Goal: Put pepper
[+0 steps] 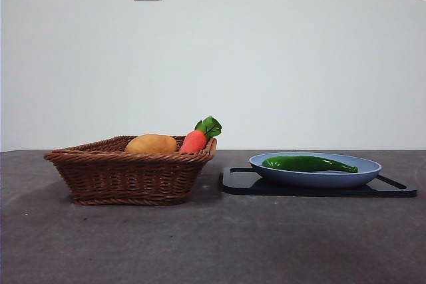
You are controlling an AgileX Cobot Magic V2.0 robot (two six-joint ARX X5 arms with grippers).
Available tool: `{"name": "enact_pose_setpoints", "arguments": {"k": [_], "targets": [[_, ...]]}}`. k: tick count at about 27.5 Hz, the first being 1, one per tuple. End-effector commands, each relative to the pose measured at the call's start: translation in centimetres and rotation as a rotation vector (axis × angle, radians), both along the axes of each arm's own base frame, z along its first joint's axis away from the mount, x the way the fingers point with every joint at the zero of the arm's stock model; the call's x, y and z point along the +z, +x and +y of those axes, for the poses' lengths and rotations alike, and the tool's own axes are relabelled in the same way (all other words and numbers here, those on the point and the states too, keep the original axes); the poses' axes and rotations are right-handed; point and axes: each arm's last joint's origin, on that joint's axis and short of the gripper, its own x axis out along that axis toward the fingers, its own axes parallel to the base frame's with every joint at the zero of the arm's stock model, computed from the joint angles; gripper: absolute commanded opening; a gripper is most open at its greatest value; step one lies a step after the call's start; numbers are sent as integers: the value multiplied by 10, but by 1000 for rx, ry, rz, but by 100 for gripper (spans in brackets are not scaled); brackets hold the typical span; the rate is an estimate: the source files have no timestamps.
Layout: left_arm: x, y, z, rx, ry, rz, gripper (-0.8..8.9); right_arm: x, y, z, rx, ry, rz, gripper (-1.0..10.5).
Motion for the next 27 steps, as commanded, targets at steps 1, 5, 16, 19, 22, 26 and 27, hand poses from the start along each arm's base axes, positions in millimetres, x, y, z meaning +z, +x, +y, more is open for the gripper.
{"name": "enact_pose_setpoints", "arguments": {"k": [1, 5, 16, 19, 22, 26, 27], "targets": [[-2, 0, 0, 3, -6, -4, 8, -31, 5, 0, -22, 46, 19, 11], [-2, 0, 0, 3, -6, -4, 8, -64, 7, 0, -24, 52, 69, 11], [-2, 0, 0, 3, -6, -4, 8, -110, 8, 0, -22, 93, 152, 11], [-2, 0, 0, 3, -6, -5, 8, -115, 6, 0, -27, 90, 197, 11], [-2, 0, 0, 3, -6, -4, 8, -117, 6, 0, -28, 87, 225, 11], [-2, 0, 0, 3, -6, -4, 8, -120, 5, 0, -27, 94, 254, 11], [-2, 0, 0, 3, -6, -4, 8, -120, 5, 0, -28, 96, 255, 11]]}}
